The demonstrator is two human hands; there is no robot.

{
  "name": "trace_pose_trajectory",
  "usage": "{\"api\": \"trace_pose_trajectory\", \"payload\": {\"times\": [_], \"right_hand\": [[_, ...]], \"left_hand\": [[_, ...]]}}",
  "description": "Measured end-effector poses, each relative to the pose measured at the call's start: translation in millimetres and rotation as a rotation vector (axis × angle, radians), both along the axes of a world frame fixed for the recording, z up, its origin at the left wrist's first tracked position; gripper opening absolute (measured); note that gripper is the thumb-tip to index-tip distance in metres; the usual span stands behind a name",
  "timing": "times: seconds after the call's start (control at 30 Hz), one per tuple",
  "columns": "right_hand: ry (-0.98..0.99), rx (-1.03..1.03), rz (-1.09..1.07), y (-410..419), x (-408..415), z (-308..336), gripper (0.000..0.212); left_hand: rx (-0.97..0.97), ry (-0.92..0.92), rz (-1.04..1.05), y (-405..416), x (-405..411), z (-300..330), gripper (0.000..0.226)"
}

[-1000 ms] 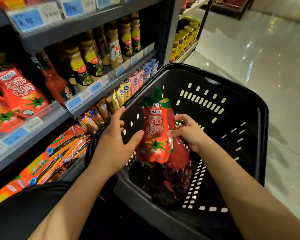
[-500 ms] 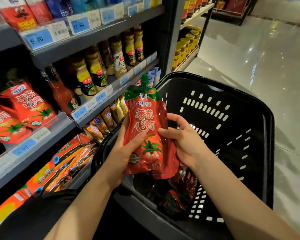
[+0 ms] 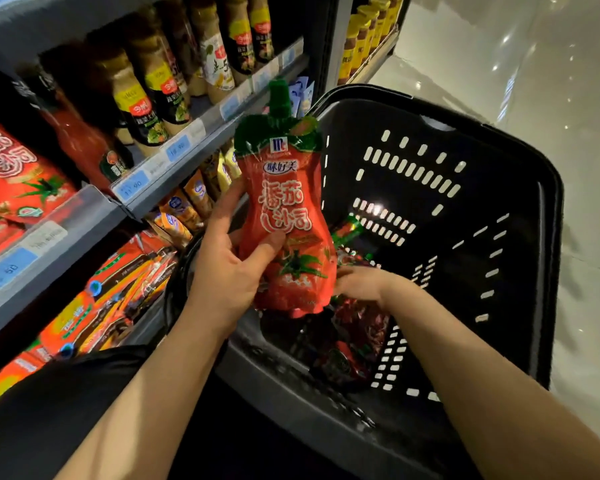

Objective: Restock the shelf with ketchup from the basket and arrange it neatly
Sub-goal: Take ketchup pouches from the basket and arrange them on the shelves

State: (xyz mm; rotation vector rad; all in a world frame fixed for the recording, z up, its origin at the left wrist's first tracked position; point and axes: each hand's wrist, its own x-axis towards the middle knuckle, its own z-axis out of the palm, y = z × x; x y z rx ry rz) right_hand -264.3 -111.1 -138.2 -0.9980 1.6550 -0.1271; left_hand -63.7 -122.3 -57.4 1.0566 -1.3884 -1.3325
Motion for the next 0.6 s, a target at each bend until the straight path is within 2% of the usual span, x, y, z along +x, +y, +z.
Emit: {"api": "trace_pose_trajectory", "payload": {"times": [0.07,0.1,0.17,0.23,0.3,0.43,0.6], "right_hand": [[0.226,0.172,0.364,15,7,-35,0.042],[0.280,0.294,0.465,23,9,-50,0.041],[0.349,0.460,0.532,36,6,-68,0.039],[0.396,0.439,0.556,41,-1,-69,0.037],[0.447,0.319,0.487,36,-13,-62,0.034],[0.549,0.068,0.208,19,-50,-70,0.029],[0.416,-0.133,-0.256,3,-63,-88,0.056]], "left_hand": [[0.017,-0.003,-0.015,0,-1,-1,0.063],[0.029,-0.002,-0.018,0,-1,-1,0.063],[0.066,0.016,-0.005,-1,0,-1,0.061],[0.115,0.053,0.016,-2,1,-2,0.060],[0.161,0.078,0.026,-4,2,-3,0.060],[0.207,0.089,0.063,-7,2,-4,0.067],[0.187,0.065,0.062,-6,0,-7,0.066]]}}
